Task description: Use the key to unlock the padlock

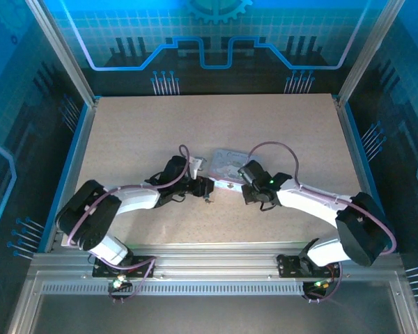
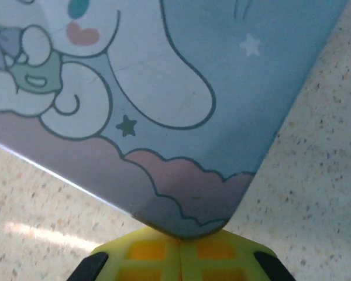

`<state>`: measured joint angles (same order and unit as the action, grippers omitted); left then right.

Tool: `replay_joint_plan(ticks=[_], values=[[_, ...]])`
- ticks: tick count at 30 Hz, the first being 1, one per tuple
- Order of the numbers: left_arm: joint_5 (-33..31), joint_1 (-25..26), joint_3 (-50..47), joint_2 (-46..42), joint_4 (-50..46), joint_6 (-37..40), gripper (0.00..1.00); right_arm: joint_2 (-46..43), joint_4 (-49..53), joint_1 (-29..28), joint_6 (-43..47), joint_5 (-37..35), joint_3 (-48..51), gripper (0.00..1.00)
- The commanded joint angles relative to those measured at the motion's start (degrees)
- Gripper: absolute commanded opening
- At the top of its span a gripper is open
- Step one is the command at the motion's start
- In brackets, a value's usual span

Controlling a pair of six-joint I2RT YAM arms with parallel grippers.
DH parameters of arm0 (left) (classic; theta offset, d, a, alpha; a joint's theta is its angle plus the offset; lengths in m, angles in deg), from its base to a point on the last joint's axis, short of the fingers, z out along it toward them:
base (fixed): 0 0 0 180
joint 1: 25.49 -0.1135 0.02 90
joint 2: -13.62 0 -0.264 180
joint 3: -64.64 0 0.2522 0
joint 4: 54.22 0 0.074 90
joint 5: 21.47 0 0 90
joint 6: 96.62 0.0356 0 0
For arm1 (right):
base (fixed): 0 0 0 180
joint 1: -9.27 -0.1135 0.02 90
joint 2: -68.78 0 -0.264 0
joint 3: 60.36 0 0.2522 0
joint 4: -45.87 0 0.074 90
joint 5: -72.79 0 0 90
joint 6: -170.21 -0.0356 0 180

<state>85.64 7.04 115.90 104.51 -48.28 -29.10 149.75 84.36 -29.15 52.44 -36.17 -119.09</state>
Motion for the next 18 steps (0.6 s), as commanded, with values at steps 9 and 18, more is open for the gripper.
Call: replay_joint_plan(ticks=[9,18], values=[[-3.63,-0.09,11.43,10.14,0.64,2.1,0.34,12.17,-8.1,10.07,6.83,4.0,-8.58,0.05],[-6.28,-0.37,10.75,2.13,-7.44,7.06,0.43,2.23,-6.47,10.62,9.75,-0.37,-6.56,0.08]])
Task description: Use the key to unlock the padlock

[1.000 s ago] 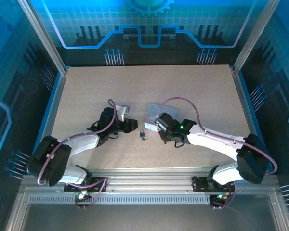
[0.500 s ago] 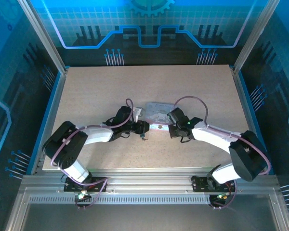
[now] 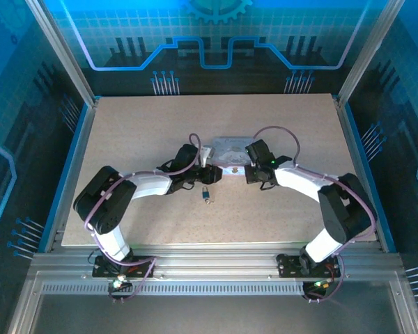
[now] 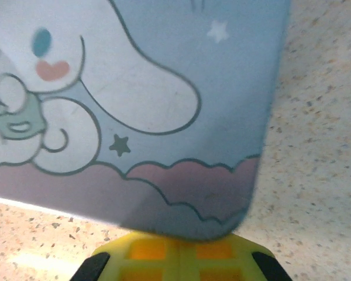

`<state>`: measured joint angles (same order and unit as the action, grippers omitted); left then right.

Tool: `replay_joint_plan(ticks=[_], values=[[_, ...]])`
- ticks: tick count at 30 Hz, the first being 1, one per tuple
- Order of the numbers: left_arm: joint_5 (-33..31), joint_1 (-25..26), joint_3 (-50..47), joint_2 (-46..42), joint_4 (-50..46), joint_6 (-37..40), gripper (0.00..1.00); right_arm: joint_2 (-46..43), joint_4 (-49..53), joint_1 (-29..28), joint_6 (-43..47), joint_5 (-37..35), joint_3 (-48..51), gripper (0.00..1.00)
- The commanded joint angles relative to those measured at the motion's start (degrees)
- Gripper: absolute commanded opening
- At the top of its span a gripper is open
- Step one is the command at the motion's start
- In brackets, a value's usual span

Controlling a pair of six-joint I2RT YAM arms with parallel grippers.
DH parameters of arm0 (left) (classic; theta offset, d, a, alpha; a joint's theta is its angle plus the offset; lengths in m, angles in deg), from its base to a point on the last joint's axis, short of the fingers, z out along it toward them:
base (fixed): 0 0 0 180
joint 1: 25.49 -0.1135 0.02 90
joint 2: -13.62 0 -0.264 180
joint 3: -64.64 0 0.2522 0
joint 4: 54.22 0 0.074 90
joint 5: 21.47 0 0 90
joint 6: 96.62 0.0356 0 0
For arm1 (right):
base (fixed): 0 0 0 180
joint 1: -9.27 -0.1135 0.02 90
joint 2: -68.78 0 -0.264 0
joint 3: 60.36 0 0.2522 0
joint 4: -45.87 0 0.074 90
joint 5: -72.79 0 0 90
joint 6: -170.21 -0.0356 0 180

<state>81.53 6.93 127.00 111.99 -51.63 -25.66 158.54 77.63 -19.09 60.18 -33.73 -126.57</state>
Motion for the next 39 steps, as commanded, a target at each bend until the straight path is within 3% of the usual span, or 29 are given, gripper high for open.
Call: replay_joint_plan(ticks=[1,6,11,14,18,22,25,31,37,39], values=[[-3.09,-0.31,-0.83,-7.11,-5.53,4.62,0.45,-9.29,0.52,0.63,2.17,-4.68,1.7,0.12],[-7.28,-0.77,-1.6,-14.81,-12.77,9.08,0.57,-24.11,-0.39,2.63,1.93,-12.58,8.61,0.41],[-8.63,-3.99,-1.93,-20.01,-16.15,11.18,0.66,-38.88,-6.23,8.2,1.3,-15.59,17.64,0.86],[-10.98,-7.09,-3.43,-23.06,-15.89,11.5,0.78,-45.3,-10.17,12.42,2.16,-15.95,22.37,0.98],[-15.89,-11.74,-7.03,-27.78,-13.96,12.88,0.98,-49.92,-20.17,17.01,6.85,-15.8,29.78,1.0],[-24.68,-16.26,-14.72,-33.57,-6.22,15.79,0.99,-49.24,-33.91,20.47,11.06,-12.83,38.17,1.0],[-29.38,-20.71,-20.69,-37.29,0.14,16.84,0.99,-44.63,-38.11,22.41,10.82,-9.07,38.92,1.0],[-31.43,-25.05,-32.19,-37.13,18.35,26.6,0.99,-32.01,-49.99,22.56,10.56,-8.78,39.42,1.0],[-29.37,-26.78,-34.99,-34.89,21.89,24.39,0.99,-23.4,-64.33,23.17,11.74,-8.04,41.12,1.0],[-26.88,-28.45,-36.66,-35.0,24.86,20.53,0.99,-20.98,-68.13,23.38,12.23,-7.13,41.33,1.0]])
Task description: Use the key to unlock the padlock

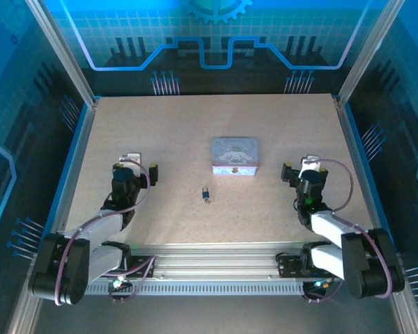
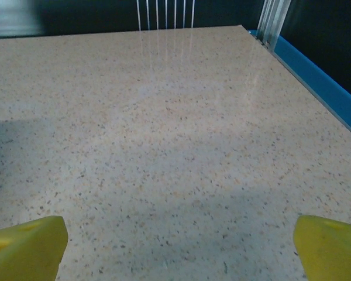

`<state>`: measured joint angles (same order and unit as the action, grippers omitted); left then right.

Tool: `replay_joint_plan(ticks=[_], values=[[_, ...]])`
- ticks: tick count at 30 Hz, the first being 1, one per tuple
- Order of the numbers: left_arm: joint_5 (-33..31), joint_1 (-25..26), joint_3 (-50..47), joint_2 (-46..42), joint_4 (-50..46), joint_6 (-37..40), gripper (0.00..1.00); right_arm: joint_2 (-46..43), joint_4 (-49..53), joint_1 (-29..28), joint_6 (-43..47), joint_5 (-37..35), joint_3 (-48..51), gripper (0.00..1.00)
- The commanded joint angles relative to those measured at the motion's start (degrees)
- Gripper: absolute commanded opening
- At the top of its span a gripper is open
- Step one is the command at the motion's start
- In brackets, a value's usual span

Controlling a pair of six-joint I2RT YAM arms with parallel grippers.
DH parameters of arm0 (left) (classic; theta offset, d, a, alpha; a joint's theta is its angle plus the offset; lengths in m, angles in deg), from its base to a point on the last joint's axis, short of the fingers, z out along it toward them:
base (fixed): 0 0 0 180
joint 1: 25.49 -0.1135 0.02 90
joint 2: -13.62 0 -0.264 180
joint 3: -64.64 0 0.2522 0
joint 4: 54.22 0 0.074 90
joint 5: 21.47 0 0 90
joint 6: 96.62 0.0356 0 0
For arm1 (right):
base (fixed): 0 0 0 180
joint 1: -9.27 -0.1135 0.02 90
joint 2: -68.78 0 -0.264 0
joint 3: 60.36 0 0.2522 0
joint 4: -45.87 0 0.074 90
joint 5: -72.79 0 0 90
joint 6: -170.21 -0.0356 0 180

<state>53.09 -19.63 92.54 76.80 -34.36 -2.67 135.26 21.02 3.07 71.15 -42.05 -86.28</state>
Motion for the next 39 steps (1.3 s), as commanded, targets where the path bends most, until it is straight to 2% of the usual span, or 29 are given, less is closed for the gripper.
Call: replay_joint_plan(ticks=[1,6,9,15,16,18,21,25,28,39], values=[[4.44,-3.2,-3.52,0.79,10.9,-3.62,0.99,3.6,-13.32,1.23,1.78,2.04,0.89,1.0],[5.29,-4.5,-5.85,4.15,20.59,-2.89,0.99,10.99,-19.03,1.19,4.53,5.84,-0.5,1.0],[7.52,-4.81,-5.47,7.92,25.03,-2.26,0.99,12.69,-17.1,1.36,5.23,7.95,-2.39,1.0],[9.52,-4.9,-1.41,12.56,23.34,-3.18,0.99,16.4,-10.51,3.9,4.44,13.48,-7.66,1.0],[9.39,-4.9,-1.1,14.62,24.7,-3.58,0.99,19.09,-12.88,3.44,5.84,14.34,-7.99,1.0],[9.76,-4.9,-0.84,19.77,29.92,-3.64,0.99,18.84,-7.7,2.26,7.03,14.55,-10.35,1.0],[10.12,-4.9,-0.81,27.85,38.9,-2.85,0.99,19.36,-7.49,2.4,6.31,12.98,-10.78,1.0],[6.76,-5.1,2.44,26.24,30.42,-4.54,0.99,19.46,-7.1,1.82,6.84,12.21,-11.17,1.0],[6.88,-5.08,7.62,25.6,19.39,-4.59,0.99,19.48,-7.01,1.73,6.83,12.14,-11.18,1.0],[8.29,-4.99,7.73,25.71,19.47,-4.03,0.99,19.48,-7.0,1.61,7.01,11.87,-11.29,1.0]])
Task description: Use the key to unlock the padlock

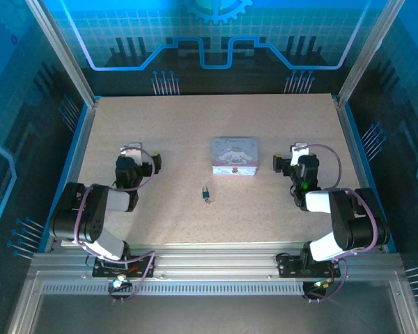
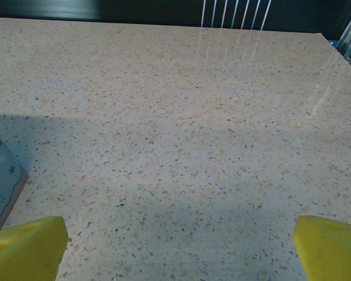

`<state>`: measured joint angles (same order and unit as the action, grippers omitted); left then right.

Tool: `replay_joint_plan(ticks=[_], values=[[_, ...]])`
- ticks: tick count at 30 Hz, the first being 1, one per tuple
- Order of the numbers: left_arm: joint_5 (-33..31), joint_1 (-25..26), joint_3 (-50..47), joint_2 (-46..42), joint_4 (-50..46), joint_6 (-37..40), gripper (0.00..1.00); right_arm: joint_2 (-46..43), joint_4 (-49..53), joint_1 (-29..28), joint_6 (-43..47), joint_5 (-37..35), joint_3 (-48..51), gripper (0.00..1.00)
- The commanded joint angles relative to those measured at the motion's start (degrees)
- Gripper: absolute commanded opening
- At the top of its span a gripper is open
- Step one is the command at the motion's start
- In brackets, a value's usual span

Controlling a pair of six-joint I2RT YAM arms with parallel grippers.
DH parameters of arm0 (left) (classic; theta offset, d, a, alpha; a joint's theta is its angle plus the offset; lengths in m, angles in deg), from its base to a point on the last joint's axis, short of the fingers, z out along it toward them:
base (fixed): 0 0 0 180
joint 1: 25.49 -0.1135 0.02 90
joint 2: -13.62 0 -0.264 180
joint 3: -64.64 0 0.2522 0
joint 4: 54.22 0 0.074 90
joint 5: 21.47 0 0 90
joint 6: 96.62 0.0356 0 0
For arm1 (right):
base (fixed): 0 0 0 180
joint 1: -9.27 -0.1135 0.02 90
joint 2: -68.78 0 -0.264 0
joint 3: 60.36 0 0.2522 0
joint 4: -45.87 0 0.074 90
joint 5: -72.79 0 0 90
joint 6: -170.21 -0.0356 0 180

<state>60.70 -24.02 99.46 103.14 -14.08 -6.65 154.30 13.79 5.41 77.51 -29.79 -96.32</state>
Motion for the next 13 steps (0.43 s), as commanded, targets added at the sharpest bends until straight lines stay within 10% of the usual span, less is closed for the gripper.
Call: replay_joint_plan(ticks=[1,13], values=[[0.69,-0.6,0.74,-0.53,-0.63,-0.06,0.99,0.44,0.23,-0.78,0.65,-0.4,-1.19,1.0],[0.7,-0.6,0.73,-0.62,-0.69,-0.06,0.99,0.79,2.26,0.13,2.7,6.86,-2.41,1.0]])
